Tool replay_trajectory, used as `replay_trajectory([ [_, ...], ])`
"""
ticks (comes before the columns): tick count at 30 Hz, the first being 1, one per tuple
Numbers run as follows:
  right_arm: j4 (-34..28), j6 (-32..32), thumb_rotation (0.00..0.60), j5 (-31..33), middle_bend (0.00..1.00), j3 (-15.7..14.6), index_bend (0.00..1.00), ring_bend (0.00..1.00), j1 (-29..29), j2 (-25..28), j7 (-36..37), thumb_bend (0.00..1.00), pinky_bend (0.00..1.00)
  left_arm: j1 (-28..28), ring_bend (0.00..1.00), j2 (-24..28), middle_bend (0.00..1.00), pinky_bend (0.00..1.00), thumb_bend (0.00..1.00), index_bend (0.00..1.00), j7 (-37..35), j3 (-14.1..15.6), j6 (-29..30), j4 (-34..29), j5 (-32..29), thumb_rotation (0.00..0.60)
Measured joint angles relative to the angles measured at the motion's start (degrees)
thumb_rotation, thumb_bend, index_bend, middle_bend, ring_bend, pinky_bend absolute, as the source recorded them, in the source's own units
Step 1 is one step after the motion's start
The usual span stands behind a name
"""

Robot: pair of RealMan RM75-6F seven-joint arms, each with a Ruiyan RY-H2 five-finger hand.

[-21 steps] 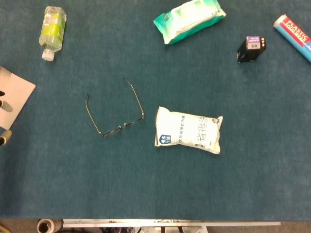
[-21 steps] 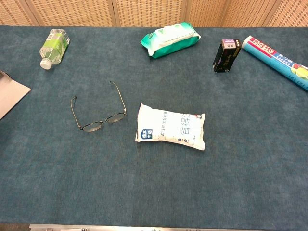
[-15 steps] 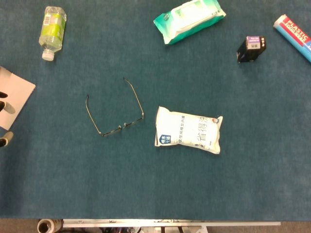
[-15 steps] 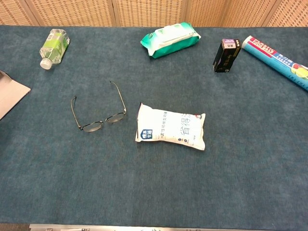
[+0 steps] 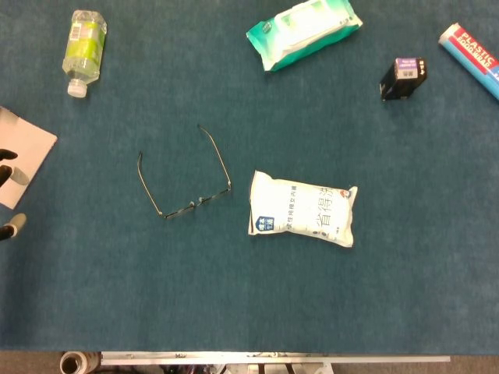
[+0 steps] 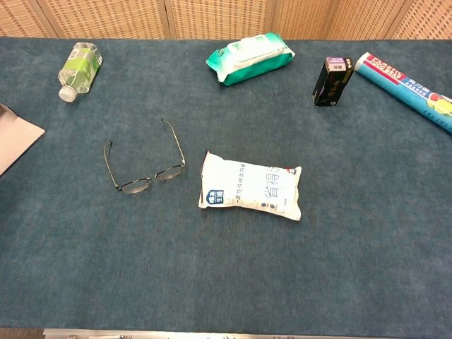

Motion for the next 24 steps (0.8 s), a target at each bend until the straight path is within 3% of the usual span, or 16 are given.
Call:
replay_trajectory([
  [12, -2.3, 4.4, 0.600, -3.0, 0.39, -0.9, 0.60, 0.26, -1.9, 0.7, -0.6, 0.29, 0.29, -0.5, 0.21, 0.0, 0.28, 0.34, 0.02, 0.43, -0.5, 1.6, 1.3, -3.2, 5.7, 0.600],
  [18, -2.4, 4.9, 0.600, -2.5, 0.39, -0.3, 0.60, 0.26, -2.2, 1.4, 0.4, 0.29, 0.29, -2.3, 0.21, 2.4, 0.28, 0.34, 0.02, 0.41, -2.4, 2.2, 0.1, -6.7, 8.9, 0.600],
  [24, -2.5, 5.7, 0.600, -2.2, 0.39, 0.1, 0.60, 0.26, -2.6, 1.9, 1.2, 0.29, 0.29, -5.4, 0.20, 4.8, 0.25, 0.34, 0.02, 0.31, -6.4, 2.6, -2.1, -10.5, 12.5, 0.600],
])
